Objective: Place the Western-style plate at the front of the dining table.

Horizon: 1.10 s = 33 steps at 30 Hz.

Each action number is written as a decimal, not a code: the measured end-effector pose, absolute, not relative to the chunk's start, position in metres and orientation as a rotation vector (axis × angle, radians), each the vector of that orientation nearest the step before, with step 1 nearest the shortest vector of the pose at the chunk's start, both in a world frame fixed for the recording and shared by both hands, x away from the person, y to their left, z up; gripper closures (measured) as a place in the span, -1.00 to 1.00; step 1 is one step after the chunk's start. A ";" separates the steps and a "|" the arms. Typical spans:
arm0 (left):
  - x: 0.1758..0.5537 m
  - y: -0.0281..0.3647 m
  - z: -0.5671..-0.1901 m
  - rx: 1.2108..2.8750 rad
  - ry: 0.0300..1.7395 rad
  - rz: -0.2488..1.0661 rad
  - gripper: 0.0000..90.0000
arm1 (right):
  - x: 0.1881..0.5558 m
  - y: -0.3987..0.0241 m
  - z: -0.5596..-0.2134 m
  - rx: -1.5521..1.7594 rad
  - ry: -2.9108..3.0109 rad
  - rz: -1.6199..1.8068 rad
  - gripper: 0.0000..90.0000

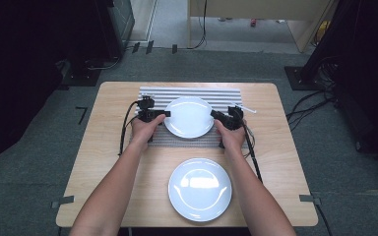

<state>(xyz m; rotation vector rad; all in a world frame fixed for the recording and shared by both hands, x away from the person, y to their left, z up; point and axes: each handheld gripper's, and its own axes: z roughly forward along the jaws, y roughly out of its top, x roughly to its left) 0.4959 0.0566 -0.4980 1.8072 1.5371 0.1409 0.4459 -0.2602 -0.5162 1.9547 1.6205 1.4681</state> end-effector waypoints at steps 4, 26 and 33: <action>0.492 0.062 -0.489 1.770 1.517 0.161 -0.18 | 0.442 -0.258 -0.513 1.897 1.690 1.450 0.30; 0.439 0.077 -0.462 1.783 1.359 0.104 -0.68 | 0.398 -0.269 -0.479 1.714 1.925 1.366 -0.33; 0.419 0.079 -0.456 1.791 1.303 0.142 -0.75 | 0.384 -0.279 -0.475 1.672 1.957 1.359 -0.37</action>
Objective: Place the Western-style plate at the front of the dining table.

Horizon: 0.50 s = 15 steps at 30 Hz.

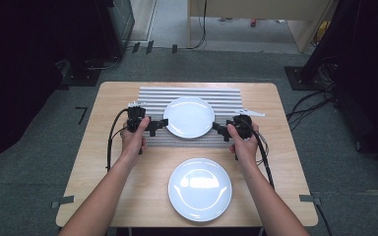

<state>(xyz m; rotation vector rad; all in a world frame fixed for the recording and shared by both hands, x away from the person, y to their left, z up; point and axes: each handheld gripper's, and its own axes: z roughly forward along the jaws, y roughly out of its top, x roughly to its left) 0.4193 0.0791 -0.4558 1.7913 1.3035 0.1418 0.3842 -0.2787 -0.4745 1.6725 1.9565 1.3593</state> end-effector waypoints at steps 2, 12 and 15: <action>0.414 0.080 -0.455 1.803 1.292 0.167 -0.76 | 0.379 -0.282 -0.473 1.662 1.956 1.342 -0.37; 0.388 0.080 -0.447 1.844 1.233 0.202 -0.76 | 0.356 -0.299 -0.468 1.637 1.960 1.342 -0.42; 0.380 0.083 -0.444 1.831 1.227 0.204 -0.76 | 0.349 -0.303 -0.466 1.626 1.959 1.349 -0.43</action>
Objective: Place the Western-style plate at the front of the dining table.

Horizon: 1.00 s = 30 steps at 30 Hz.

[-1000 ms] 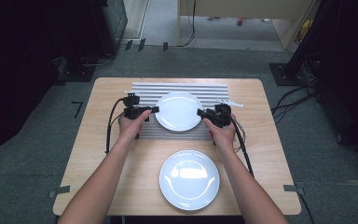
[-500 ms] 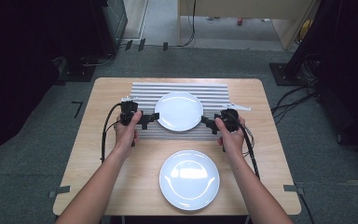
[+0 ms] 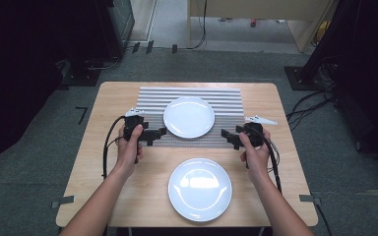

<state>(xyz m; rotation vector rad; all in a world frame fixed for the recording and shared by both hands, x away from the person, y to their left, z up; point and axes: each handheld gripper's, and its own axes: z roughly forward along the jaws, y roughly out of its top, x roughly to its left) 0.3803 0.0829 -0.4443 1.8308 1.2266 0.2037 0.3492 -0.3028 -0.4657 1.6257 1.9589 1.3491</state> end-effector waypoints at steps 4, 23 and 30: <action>0.372 0.087 -0.443 1.829 1.221 0.209 -0.76 | 0.340 -0.310 -0.464 1.618 1.958 1.348 -0.44; 0.330 0.120 -0.439 1.817 1.210 0.264 -0.80 | 0.299 -0.350 -0.456 1.633 1.912 1.371 -0.46; 0.312 0.139 -0.439 1.799 1.224 0.283 -0.80 | 0.283 -0.367 -0.454 1.636 1.888 1.364 -0.48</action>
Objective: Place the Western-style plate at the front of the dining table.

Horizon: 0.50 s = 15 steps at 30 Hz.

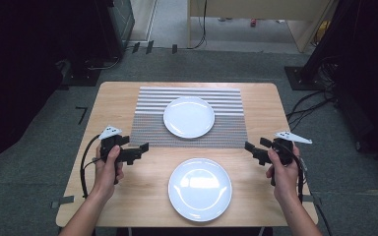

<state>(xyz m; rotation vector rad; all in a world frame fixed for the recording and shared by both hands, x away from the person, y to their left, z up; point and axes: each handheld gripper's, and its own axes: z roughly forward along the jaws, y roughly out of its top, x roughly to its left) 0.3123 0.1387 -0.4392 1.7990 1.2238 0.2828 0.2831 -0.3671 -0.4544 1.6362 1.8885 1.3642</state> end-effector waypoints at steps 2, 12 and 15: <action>0.308 0.145 -0.440 1.793 1.232 0.285 -0.80 | 0.276 -0.374 -0.455 1.639 1.876 1.357 -0.48; 0.285 0.169 -0.450 1.778 1.277 0.298 -0.80 | 0.257 -0.395 -0.463 1.678 1.843 1.350 -0.47; 0.279 0.176 -0.454 1.778 1.289 0.301 -0.80 | 0.251 -0.401 -0.466 1.687 1.832 1.342 -0.47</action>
